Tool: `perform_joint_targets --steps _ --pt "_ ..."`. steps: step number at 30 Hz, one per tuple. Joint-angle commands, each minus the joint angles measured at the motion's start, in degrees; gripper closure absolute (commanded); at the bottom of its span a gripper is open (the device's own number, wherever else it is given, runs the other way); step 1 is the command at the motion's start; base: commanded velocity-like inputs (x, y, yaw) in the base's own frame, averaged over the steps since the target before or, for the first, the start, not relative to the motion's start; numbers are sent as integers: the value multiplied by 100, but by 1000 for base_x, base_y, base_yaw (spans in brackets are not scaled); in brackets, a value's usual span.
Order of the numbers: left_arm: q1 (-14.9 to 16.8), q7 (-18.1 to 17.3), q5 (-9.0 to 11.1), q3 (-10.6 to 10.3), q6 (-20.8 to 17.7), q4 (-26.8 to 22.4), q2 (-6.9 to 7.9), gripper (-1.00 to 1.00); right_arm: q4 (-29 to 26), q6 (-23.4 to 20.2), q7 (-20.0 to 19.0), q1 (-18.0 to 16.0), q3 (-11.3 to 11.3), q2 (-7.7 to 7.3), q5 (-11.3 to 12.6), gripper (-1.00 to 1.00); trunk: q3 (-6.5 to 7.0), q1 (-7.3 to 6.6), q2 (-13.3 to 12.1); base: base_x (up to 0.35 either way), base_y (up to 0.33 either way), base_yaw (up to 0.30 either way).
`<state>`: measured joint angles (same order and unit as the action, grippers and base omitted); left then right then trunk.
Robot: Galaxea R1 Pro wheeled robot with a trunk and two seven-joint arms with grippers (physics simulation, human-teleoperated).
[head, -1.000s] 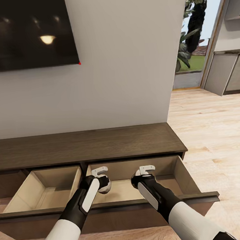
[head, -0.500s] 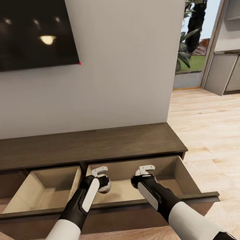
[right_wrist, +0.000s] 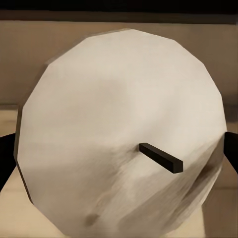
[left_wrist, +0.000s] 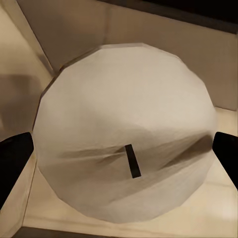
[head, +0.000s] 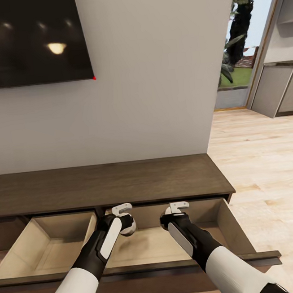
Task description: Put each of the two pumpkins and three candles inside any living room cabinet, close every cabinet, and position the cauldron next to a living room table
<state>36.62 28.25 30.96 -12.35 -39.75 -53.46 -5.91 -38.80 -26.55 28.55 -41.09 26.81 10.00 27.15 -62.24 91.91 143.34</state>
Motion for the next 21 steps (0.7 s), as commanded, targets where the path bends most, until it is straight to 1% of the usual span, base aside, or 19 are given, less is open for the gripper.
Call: perform_joint_targets --steps 1,6,13,21 --pt "3 57 57 -9 -7 -7 2 100 -5 -17 42 -5 15 0 36 100 -5 -1 2 26 0 0" --pt "3 58 46 -11 -6 -7 2 100 -5 -16 37 -5 14 0 36 100 -5 -1 2 8 0 0" --pt "3 60 43 -12 -9 -7 2 100 -20 -10 37 -5 16 0 36 100 -161 17 12 0 0 0" --pt "3 58 51 -13 -15 -7 3 100 -166 -46 17 -5 17 0 36 100 -338 38 22 0 0 0"
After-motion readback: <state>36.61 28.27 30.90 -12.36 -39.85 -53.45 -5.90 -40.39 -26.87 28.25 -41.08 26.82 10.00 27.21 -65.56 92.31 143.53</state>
